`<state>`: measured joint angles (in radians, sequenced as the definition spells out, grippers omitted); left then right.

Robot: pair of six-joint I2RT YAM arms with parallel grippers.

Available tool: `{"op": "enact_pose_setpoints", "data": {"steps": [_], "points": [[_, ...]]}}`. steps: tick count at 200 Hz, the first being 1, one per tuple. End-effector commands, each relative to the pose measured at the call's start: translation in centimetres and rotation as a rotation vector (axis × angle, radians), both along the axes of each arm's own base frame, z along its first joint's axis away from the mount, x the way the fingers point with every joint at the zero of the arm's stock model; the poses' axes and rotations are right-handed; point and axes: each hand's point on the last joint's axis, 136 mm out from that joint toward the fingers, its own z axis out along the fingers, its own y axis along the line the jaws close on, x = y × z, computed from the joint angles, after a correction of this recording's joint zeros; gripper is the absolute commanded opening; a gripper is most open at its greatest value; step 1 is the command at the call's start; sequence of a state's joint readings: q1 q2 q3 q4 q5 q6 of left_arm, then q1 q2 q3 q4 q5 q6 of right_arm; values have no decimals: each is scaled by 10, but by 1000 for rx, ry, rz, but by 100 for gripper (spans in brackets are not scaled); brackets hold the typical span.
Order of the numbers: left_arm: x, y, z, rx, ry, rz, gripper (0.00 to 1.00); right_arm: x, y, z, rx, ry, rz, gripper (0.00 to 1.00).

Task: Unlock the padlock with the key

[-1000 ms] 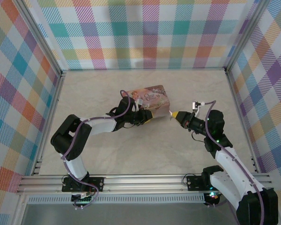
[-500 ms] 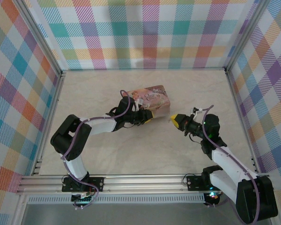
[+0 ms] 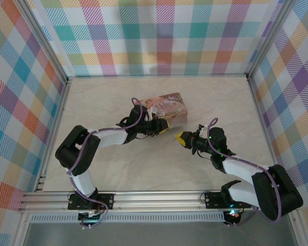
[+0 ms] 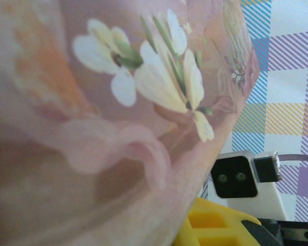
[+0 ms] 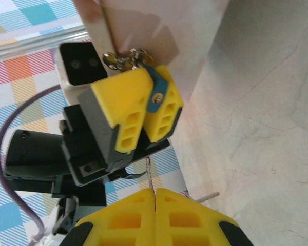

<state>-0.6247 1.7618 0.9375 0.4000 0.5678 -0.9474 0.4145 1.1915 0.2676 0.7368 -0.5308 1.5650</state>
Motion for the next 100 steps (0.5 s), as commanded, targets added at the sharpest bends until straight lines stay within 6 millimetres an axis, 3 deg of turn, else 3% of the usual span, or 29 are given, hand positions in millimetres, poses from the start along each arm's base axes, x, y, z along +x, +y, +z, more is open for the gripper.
{"op": "enact_pose_setpoints", "data": {"steps": [1,100], "points": [[-6,-5,34,-97,-46,-37,21,9,2,24,45,-122,-30,0],[-8,-5,43,-136,-61,-43,21,12,3,22,0,-242,-33,0]]}}
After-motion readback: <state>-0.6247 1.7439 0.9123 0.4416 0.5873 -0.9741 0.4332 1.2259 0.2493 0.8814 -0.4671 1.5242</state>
